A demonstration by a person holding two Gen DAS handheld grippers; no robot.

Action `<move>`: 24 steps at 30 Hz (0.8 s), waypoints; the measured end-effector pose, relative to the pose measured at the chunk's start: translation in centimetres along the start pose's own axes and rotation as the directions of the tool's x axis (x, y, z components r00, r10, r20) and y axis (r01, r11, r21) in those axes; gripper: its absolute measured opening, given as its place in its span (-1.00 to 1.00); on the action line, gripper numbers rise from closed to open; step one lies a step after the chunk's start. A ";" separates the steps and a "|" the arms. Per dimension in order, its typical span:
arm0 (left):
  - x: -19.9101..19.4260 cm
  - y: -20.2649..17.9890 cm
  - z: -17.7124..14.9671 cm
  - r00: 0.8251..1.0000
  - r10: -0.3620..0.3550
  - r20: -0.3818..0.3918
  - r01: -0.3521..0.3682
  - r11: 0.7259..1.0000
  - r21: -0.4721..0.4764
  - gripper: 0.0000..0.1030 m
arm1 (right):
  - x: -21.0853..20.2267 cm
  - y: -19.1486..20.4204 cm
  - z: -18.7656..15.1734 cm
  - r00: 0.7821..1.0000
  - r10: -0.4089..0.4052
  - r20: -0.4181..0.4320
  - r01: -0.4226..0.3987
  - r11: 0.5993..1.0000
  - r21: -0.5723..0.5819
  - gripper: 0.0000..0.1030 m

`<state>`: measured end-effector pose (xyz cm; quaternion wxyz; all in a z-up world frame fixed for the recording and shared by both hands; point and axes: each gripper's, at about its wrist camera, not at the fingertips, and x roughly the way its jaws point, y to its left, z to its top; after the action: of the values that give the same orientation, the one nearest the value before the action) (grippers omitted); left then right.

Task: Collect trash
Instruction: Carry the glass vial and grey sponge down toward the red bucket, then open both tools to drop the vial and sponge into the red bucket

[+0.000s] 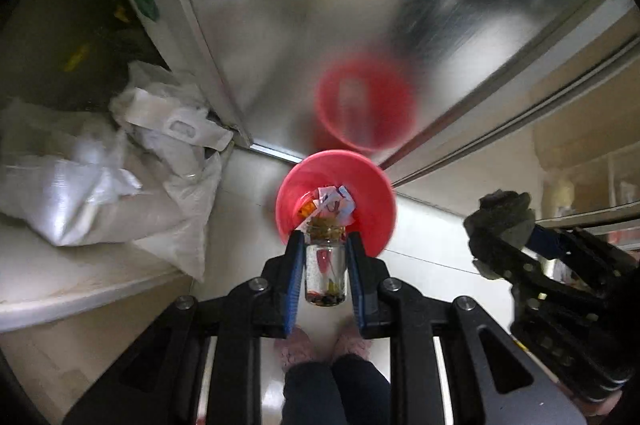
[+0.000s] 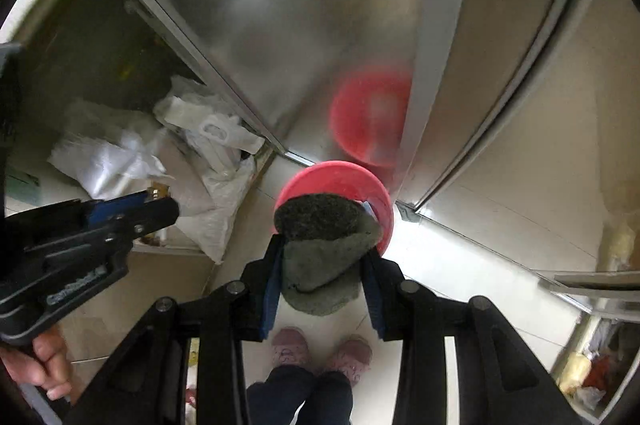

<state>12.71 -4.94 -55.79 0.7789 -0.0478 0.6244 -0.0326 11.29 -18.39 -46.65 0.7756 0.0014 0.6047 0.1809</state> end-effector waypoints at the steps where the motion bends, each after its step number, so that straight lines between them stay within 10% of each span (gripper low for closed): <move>1: 1.3 0.4 -0.1 1.000 -0.009 -0.001 0.009 1.000 -0.004 -0.63 | 1.0 -0.3 -0.3 1.000 -0.001 -0.006 0.001 1.000 -0.003 -0.34; 17: 22.3 2.1 -1.9 0.993 -0.093 -0.077 0.096 0.994 0.045 -0.63 | 19.8 -3.1 -3.0 0.995 0.045 -0.094 -0.043 0.999 0.021 -0.34; 24: 25.5 1.2 -1.9 0.993 -0.080 -0.090 0.089 0.991 0.097 -0.57 | 22.5 -3.7 -3.5 0.993 0.039 -0.108 -0.033 0.998 0.061 -0.31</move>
<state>16.41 -6.63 -81.08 0.7506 -0.0335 0.6524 -0.0989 13.62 -16.28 -69.49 0.7378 0.0253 0.6510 0.1765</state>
